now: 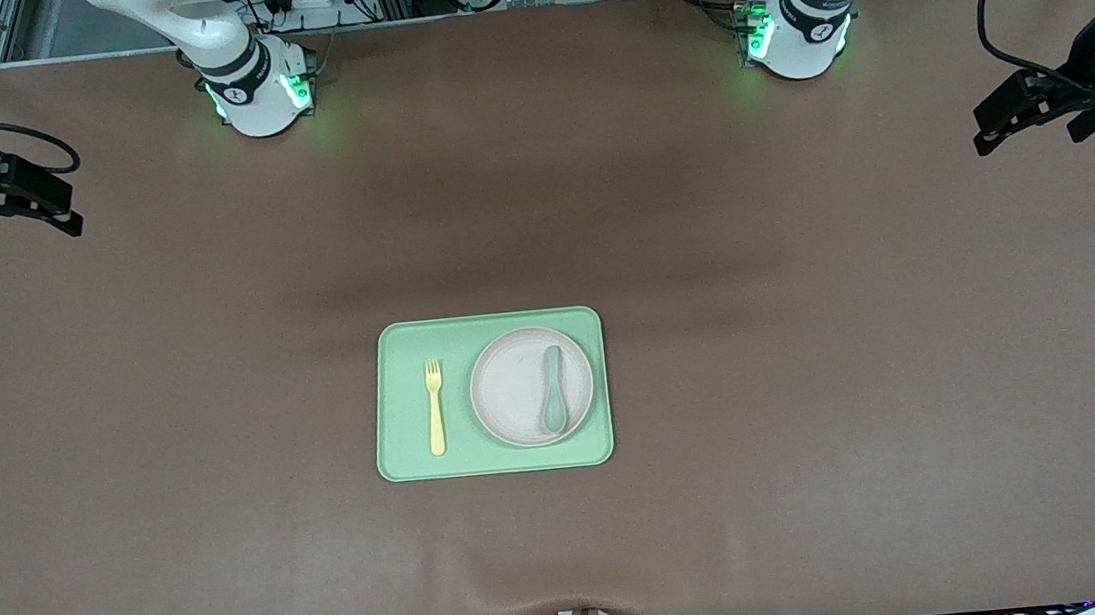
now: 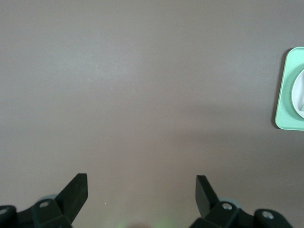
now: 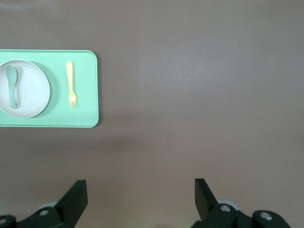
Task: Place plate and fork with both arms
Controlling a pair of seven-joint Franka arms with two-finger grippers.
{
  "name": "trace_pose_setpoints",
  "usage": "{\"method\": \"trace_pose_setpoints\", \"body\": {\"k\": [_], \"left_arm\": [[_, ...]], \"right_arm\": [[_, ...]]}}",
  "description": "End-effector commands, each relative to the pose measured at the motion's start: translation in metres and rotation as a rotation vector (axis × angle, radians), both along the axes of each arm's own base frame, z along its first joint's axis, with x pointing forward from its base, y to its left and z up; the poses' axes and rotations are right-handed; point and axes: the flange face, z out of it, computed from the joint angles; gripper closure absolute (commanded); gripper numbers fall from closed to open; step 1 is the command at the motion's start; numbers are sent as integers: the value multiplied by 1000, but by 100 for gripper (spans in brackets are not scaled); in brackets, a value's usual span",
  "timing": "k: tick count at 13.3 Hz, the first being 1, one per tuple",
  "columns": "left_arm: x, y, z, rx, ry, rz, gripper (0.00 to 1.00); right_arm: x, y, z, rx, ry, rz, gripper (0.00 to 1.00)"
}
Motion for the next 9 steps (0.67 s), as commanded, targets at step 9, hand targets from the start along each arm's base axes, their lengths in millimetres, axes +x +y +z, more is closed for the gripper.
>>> {"method": "trace_pose_setpoints", "body": {"k": [9], "left_arm": [[-4,0,12,-3,-14,-21,0]], "right_arm": [[-1,-6,5,-1,-11,1,0]]}}
